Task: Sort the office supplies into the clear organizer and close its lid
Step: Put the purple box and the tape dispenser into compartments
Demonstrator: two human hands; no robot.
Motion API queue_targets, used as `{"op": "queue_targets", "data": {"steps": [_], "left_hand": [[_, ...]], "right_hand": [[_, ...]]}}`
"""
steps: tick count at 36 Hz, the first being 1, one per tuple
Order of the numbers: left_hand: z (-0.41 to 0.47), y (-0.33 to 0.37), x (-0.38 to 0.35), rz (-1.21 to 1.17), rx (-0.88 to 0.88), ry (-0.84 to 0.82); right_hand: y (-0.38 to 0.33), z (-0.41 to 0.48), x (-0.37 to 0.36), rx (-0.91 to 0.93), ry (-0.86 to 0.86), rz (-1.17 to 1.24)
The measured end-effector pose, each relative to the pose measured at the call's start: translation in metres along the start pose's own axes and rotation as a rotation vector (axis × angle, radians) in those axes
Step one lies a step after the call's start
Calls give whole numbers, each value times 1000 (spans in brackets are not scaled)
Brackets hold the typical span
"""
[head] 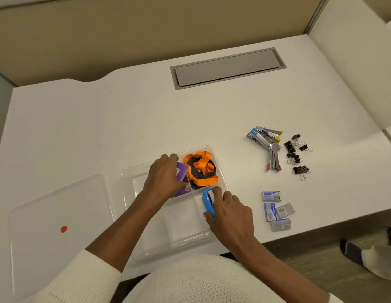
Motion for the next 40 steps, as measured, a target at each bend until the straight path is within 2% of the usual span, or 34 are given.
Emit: {"op": "queue_targets", "data": {"steps": [8,13,20,26,37,40], "left_hand": [[-7,-1,-11,-92,173,167],[-8,5,-12,-73,190,242],[-9,11,-18,-70,229,195],[-15,10,-24,-46,185,173],[-19,19,-20,238,88,210],[-26,37,-14,320,-5,254]], "right_hand": [[-5,4,-21,33,-10,-48],[-5,3,-26,55,-6,-52],[-4,4,-30,53,-8,-24],[-3,5,-35,74,11,-1],[1,4,-27,106,49,-29],[12,-3,-2,87,142,13]]}}
Point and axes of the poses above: each hand's wrist, its own z-axis towards the middle knuckle, its own x-axis out of the back of the hand, y = z × x, the point moved 3 cm from there along z, towards the middle knuckle, and after that the axes turned 9 degrees about -z, right-handed, at the moved point
